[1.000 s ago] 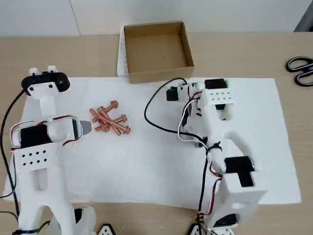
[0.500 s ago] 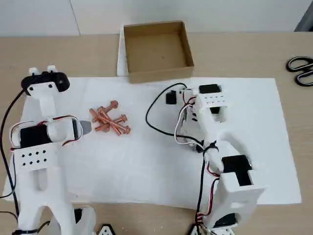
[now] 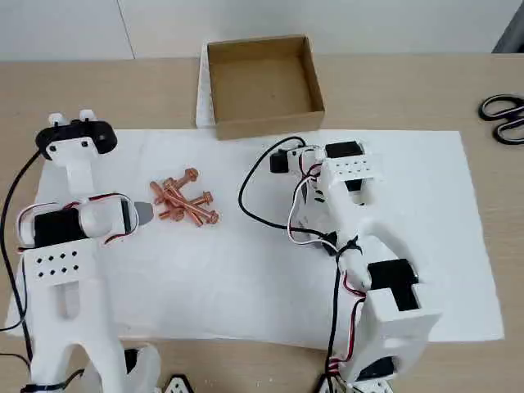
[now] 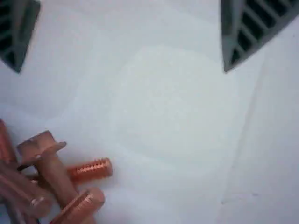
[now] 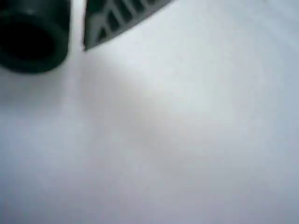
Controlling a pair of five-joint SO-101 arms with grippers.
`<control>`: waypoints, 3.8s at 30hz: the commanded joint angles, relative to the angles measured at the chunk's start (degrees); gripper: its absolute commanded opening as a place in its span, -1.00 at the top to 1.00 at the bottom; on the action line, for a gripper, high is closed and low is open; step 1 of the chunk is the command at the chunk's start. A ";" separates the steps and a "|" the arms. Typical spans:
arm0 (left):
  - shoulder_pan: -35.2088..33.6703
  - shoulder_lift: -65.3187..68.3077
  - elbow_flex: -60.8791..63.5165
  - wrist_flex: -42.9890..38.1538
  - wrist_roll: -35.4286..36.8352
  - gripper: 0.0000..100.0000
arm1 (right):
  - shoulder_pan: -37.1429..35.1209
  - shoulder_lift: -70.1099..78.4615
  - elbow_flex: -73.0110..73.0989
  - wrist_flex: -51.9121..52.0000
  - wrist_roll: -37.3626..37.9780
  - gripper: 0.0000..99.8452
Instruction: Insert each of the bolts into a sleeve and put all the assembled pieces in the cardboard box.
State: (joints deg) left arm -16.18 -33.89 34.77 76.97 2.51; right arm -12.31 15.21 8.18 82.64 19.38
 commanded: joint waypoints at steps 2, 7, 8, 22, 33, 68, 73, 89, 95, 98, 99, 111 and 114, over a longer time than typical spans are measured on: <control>-0.18 -0.26 -0.22 -1.05 0.18 0.48 | 0.31 -0.22 -0.09 -1.27 0.88 0.72; -0.18 -0.26 -0.22 -1.05 0.18 0.48 | 0.31 -0.13 0.35 -1.54 0.88 0.72; -0.18 -0.26 -0.22 -1.05 0.18 0.48 | 0.31 -0.13 0.88 -1.71 0.88 0.73; -0.18 -0.26 -0.22 -1.05 0.18 0.48 | 0.40 -0.13 10.90 -9.98 0.53 0.73; -0.18 -0.26 -0.22 -1.05 0.18 0.48 | 0.40 -0.57 13.19 -9.89 0.44 0.97; 10.99 33.93 -27.82 4.75 2.81 0.48 | 6.81 -23.78 0.44 8.13 0.44 0.99; 11.96 39.21 -30.55 2.11 7.21 0.48 | 6.55 -23.69 0.44 7.52 0.44 0.99; 12.04 45.80 -30.81 -3.43 11.25 0.48 | 6.55 -23.69 1.58 7.43 0.35 0.99; 14.42 45.80 -30.73 -3.52 11.16 0.61 | 6.73 -23.78 5.19 5.41 0.35 0.99; 15.74 45.80 -30.64 -4.40 11.16 0.71 | 6.55 -23.78 5.36 5.41 0.35 0.99; 15.82 45.80 -30.64 -4.84 11.16 0.72 | 6.55 -23.87 5.36 5.41 0.35 0.99; 15.91 47.47 -30.55 -6.68 11.16 0.73 | 6.55 -23.78 5.36 5.41 0.35 0.99; 17.05 50.20 -30.73 -8.00 11.16 0.73 | 6.55 -23.78 5.36 5.41 0.35 0.99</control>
State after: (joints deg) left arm -0.53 15.52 6.11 70.37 13.58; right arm -6.15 -5.63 13.71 88.62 19.65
